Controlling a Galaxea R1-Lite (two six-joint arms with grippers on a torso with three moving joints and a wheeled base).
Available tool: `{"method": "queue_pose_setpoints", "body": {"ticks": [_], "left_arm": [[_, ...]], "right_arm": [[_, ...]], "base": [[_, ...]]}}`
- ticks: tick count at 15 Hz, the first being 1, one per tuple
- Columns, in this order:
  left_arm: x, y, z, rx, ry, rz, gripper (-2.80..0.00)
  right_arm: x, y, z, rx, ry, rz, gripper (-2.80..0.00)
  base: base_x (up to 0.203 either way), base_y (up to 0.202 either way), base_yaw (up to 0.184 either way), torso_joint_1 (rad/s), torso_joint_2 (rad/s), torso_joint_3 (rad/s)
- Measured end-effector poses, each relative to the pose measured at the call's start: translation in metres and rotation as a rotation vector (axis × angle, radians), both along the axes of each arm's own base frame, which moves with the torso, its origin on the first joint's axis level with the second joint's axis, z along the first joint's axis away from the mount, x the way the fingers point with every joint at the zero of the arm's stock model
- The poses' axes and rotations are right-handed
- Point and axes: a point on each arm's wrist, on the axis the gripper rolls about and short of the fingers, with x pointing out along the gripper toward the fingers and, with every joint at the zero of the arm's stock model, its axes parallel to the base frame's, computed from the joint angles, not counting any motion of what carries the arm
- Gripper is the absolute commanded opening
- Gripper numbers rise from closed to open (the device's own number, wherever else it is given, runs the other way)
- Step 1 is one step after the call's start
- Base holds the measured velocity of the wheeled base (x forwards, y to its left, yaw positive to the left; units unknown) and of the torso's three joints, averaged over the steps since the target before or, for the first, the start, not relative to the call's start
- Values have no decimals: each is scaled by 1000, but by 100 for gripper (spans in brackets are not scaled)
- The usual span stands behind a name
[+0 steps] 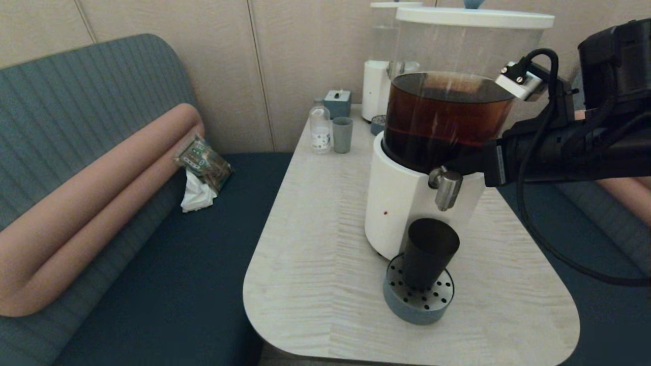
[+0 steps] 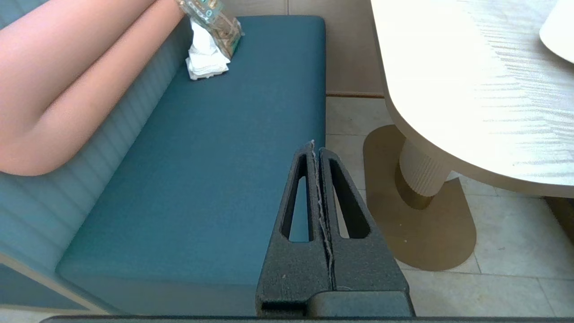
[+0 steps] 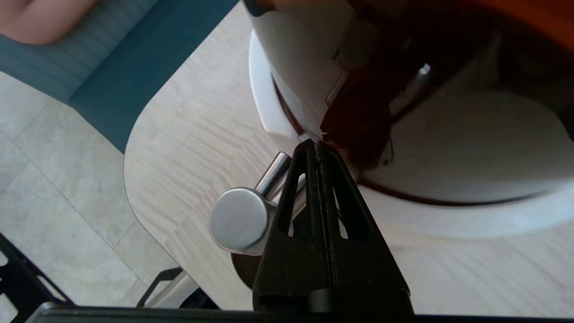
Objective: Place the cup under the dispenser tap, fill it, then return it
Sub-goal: Turn on the faucet
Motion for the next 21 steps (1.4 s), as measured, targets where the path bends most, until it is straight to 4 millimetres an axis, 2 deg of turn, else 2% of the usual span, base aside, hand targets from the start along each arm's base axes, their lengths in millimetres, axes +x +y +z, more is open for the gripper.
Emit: {"method": "queue_pose_setpoints", "body": {"ticks": [11, 21], "left_arm": [[0, 0, 0, 0, 0, 0, -280], [0, 0, 0, 0, 0, 0, -280]], "right_arm": [[11, 5, 0, 12, -29, 11, -280], [10, 11, -2, 7, -24, 31, -280]], "base": [[0, 0, 0, 0, 0, 0], [0, 0, 0, 0, 0, 0]]}}
